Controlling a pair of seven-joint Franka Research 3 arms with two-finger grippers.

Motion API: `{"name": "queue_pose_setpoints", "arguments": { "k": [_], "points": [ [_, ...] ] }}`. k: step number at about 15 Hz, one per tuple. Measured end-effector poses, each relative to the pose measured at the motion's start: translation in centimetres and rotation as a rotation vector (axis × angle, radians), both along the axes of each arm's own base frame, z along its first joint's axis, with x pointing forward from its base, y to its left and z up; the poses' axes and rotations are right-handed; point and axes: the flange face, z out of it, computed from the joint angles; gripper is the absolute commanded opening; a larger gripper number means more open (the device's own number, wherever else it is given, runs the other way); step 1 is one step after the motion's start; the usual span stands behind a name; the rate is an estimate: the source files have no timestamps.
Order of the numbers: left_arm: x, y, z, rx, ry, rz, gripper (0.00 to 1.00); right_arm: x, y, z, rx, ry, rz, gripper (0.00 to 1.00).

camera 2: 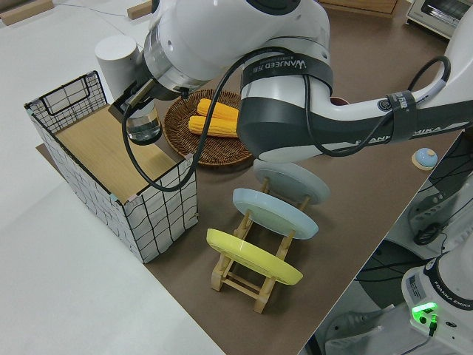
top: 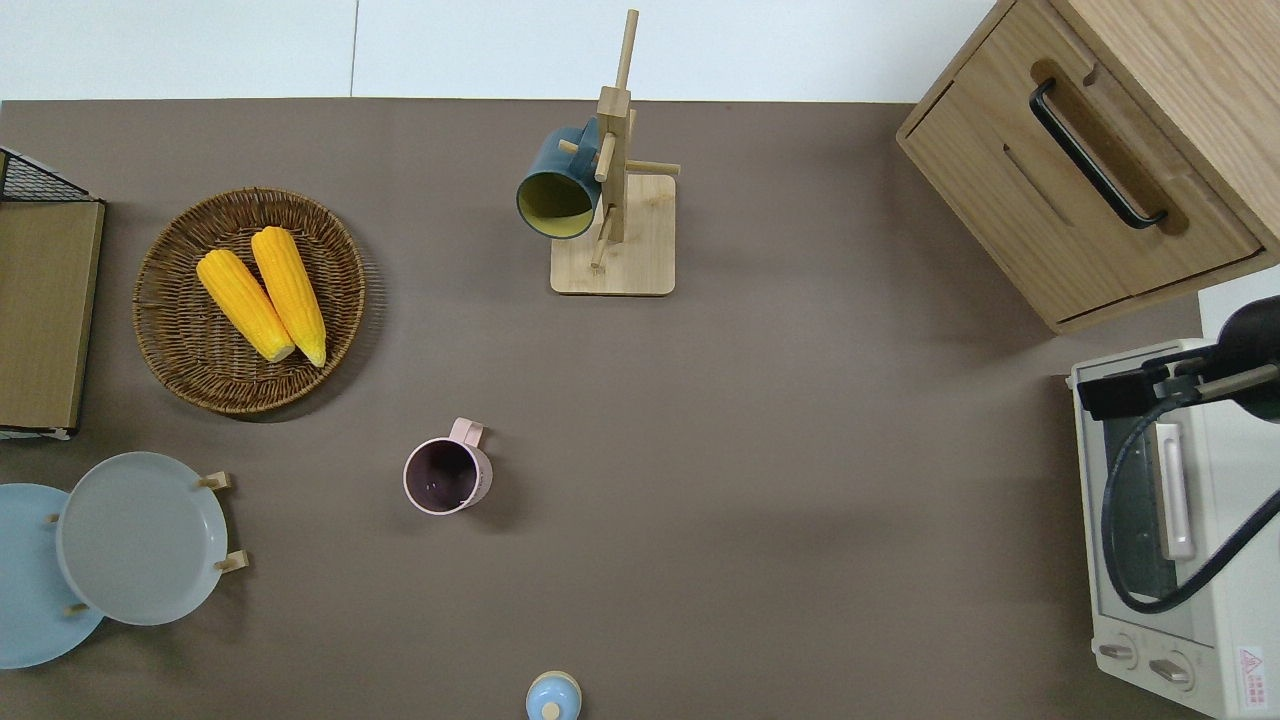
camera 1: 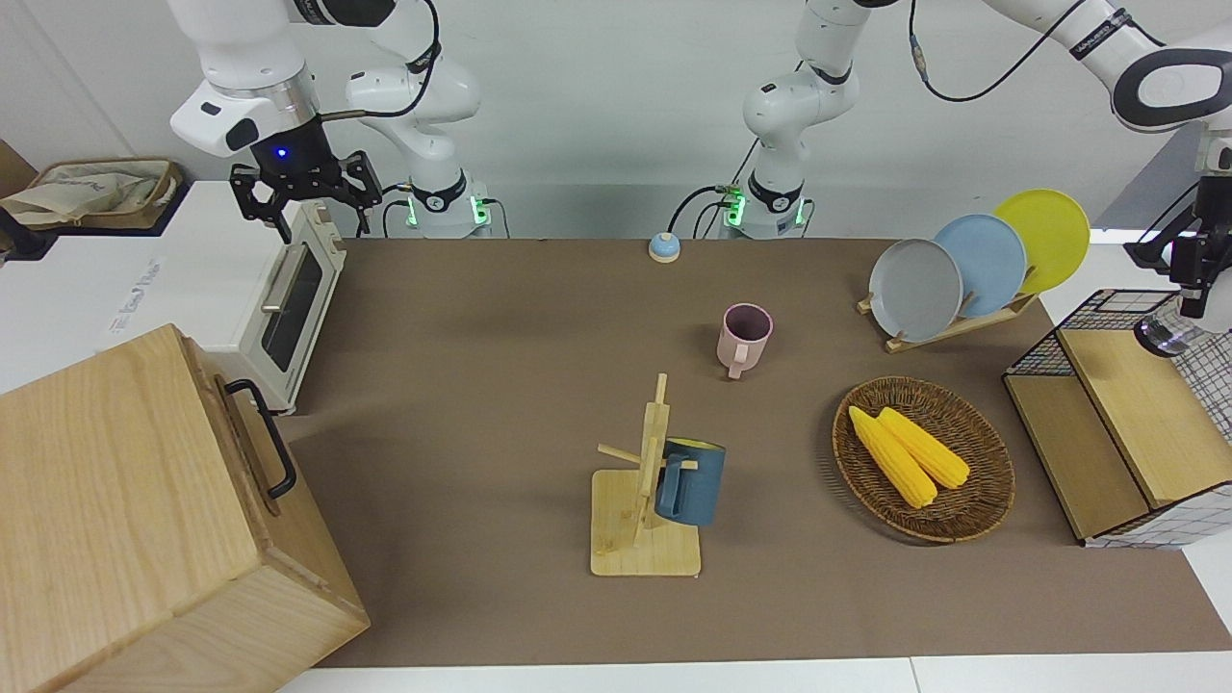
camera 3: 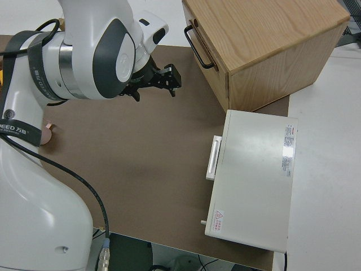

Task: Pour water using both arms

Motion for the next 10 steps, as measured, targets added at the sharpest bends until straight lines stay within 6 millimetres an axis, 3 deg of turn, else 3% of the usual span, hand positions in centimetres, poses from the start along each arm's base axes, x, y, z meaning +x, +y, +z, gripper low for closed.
{"name": "queue_pose_setpoints", "arguments": {
  "k": [4, 10],
  "points": [
    [0.7, 1.8, -2.5, 0.036, -0.046, -0.016, 0.00, 0.0, 0.0, 0.0, 0.000, 0.000, 0.000, 0.992],
    [2.3, 2.9, -6.0, 0.046, -0.080, -0.072, 0.00, 0.0, 0.0, 0.0, 0.000, 0.000, 0.000, 0.992]
  ]
}}
